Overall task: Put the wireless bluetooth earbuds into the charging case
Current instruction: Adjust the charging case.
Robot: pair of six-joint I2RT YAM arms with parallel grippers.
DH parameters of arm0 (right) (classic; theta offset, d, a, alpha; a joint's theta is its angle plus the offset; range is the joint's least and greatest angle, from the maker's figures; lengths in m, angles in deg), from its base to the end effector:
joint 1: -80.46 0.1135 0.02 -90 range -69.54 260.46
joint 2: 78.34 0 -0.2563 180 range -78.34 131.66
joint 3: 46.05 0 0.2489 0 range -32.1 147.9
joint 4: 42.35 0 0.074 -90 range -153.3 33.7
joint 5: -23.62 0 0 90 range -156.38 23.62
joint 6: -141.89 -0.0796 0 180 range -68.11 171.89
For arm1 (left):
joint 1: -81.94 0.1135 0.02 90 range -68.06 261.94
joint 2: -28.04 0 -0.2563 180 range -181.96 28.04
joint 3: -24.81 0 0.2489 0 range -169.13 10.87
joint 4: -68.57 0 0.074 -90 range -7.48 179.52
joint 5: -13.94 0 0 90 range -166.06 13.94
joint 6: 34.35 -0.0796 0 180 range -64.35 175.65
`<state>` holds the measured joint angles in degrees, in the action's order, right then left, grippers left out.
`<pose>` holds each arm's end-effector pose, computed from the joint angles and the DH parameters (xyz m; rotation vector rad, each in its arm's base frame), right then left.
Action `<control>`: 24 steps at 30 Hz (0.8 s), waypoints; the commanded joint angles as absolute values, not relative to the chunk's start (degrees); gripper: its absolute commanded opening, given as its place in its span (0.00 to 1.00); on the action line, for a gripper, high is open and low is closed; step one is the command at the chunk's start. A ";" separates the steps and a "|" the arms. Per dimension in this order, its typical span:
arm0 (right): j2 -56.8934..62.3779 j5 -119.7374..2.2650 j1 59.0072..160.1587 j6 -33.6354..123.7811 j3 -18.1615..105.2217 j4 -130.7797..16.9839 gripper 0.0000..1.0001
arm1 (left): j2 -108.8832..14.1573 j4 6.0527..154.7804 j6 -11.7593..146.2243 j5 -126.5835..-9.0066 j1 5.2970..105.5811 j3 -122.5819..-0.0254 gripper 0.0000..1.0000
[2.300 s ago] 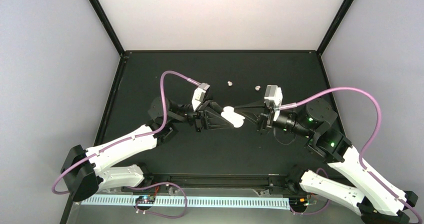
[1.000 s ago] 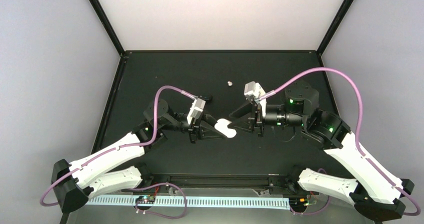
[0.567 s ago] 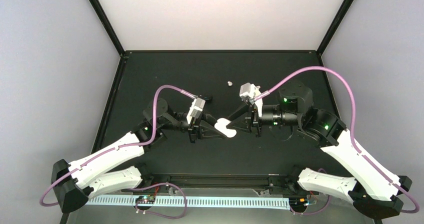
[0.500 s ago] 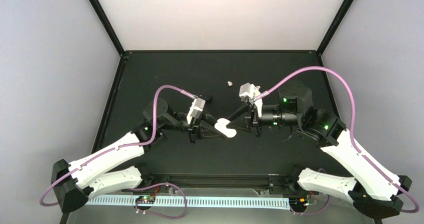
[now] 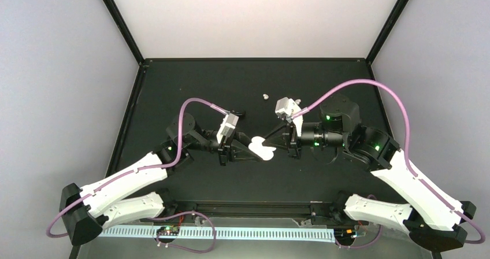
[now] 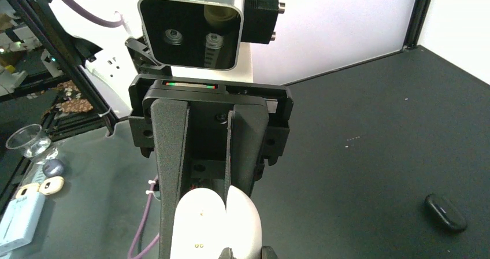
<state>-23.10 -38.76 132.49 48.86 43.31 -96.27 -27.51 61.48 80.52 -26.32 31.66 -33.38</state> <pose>0.1037 0.1929 0.4147 -1.1468 1.6811 1.0885 0.1113 -0.2290 0.3575 1.1270 1.2736 -1.6253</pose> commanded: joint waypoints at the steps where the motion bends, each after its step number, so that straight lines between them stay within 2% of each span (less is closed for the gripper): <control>1: -23.65 -40.98 133.88 49.16 44.25 -95.73 0.01 | -28.51 59.94 81.06 -27.09 31.40 -36.32 0.09; 4: -25.12 -42.40 134.11 49.38 43.49 -93.81 0.01 | -28.64 60.23 81.46 -27.68 31.40 -35.98 0.30; 7: -26.88 -43.52 134.16 49.79 42.60 -91.58 0.01 | -28.65 60.67 81.81 -28.26 31.40 -35.49 0.60; 11: -28.99 -44.98 134.24 51.39 41.82 -89.07 0.01 | -28.71 60.19 82.60 -28.71 31.40 -34.65 0.88; 13: -30.09 -46.03 134.24 52.34 41.16 -87.60 0.01 | -28.82 58.24 83.99 -28.97 31.40 -33.94 0.92; 18: -31.20 -52.18 136.44 56.09 40.19 -85.96 0.01 | -29.59 51.19 88.34 -31.58 31.40 -32.92 0.92; 24: -29.17 -64.05 144.82 61.54 41.38 -87.60 0.01 | -30.04 51.61 86.19 -34.88 31.40 -34.03 0.91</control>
<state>-30.55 -54.56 140.88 56.75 40.87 -87.98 -29.74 54.40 86.72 -31.81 31.66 -32.82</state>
